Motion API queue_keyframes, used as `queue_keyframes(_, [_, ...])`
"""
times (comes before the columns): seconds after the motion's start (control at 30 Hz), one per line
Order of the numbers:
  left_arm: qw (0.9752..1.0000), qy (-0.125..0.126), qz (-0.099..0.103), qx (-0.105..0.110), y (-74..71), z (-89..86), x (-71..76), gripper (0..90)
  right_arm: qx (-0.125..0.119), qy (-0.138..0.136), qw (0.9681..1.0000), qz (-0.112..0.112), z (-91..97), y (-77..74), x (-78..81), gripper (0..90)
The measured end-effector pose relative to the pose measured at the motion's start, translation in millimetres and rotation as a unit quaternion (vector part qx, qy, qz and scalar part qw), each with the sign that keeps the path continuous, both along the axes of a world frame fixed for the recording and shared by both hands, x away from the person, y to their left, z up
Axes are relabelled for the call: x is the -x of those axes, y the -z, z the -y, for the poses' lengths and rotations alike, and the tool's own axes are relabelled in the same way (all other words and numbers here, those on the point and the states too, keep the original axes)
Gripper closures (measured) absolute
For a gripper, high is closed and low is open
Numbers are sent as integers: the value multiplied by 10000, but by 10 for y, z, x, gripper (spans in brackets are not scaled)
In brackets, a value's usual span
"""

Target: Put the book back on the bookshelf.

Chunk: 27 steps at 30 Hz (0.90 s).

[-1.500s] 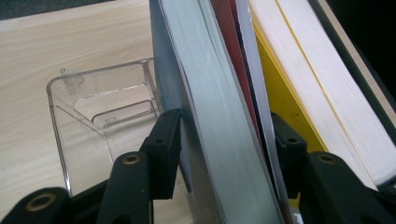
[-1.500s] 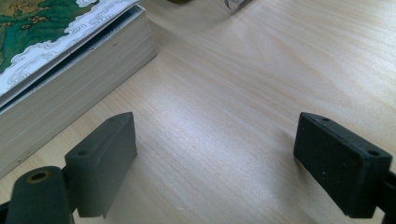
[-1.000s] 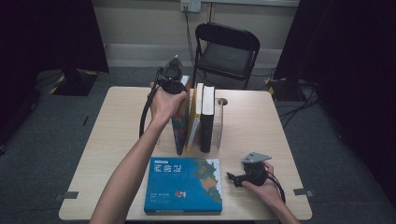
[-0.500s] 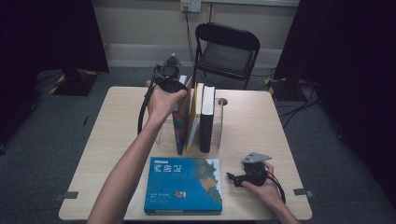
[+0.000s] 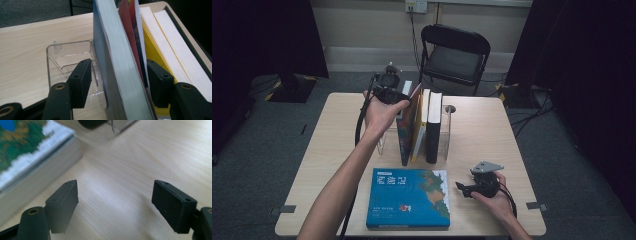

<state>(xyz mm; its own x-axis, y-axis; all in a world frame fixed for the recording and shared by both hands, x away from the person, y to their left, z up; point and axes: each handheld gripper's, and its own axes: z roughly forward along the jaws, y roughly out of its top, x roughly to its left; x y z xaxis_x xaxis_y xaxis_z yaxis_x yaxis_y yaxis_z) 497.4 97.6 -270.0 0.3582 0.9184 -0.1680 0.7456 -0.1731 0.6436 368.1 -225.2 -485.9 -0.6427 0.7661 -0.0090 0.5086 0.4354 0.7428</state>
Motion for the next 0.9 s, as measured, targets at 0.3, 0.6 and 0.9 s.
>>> queue_keyframes(0.3, [9996, 68, 1, 281, 8, -92, 7, 409, -596, -399, 9960, 530, -314, -436, 15, 296])
queue_keyframes(0.6, [9991, 149, 20, 391, 4, -107, 16, 407, -975, -807, 9893, 720, -750, -640, -108, 308])
queue_keyframes(0.9, [9984, 170, 18, 544, -4, -138, 15, 399, -1215, -900, 9849, 845, -951, -754, -217, 309])
